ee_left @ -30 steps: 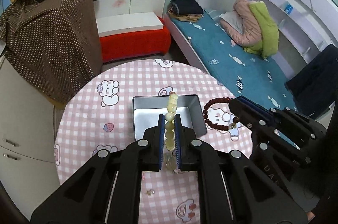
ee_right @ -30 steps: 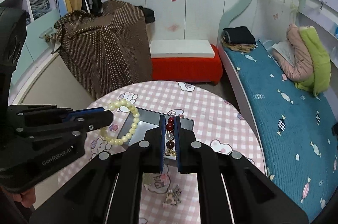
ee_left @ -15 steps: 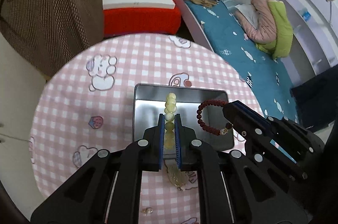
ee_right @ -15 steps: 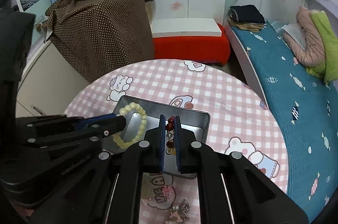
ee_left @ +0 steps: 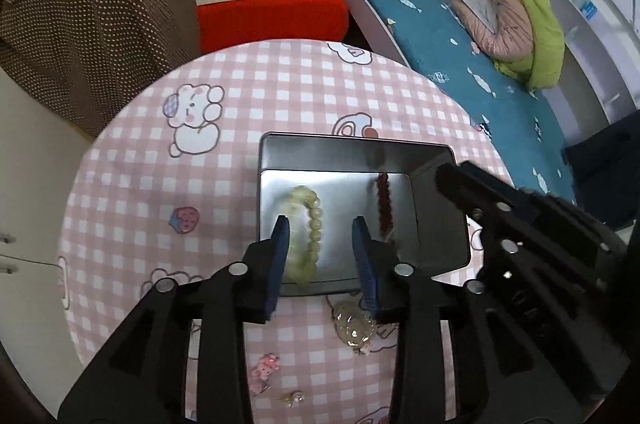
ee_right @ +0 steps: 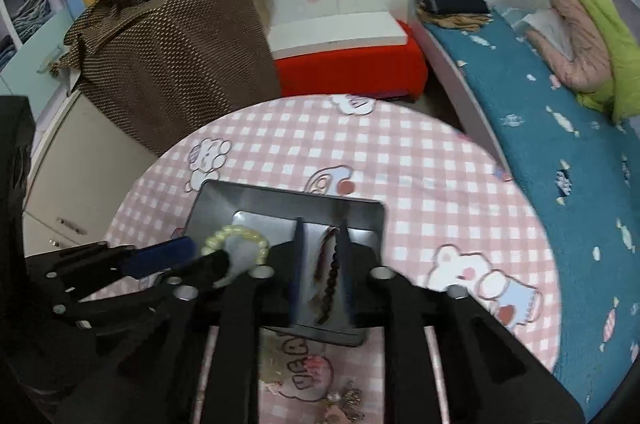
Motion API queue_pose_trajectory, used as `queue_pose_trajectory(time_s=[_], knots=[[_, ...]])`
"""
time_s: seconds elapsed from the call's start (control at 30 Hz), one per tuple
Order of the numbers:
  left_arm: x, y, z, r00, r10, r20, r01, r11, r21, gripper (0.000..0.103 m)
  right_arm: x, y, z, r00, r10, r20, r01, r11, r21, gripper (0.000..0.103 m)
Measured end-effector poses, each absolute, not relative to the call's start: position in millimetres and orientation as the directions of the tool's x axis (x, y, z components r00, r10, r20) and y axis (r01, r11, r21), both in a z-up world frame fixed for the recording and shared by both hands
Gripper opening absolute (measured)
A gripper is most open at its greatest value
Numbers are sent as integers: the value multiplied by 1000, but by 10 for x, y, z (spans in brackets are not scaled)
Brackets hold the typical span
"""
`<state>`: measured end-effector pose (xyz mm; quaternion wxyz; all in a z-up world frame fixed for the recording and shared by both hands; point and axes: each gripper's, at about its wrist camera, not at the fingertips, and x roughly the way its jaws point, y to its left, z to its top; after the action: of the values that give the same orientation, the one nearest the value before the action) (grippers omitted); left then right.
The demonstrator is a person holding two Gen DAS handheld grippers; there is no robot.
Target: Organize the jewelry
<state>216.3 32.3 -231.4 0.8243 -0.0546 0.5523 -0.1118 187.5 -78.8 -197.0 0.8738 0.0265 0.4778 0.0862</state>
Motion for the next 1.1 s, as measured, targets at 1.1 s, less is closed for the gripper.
queue_pose_trajectory(time_s=[1.1], knots=[[1442,529,-2081,395,-144,-907,67,990,-128,57,1176,-1089,-1678,603,89,-793,-65,996,62,62]])
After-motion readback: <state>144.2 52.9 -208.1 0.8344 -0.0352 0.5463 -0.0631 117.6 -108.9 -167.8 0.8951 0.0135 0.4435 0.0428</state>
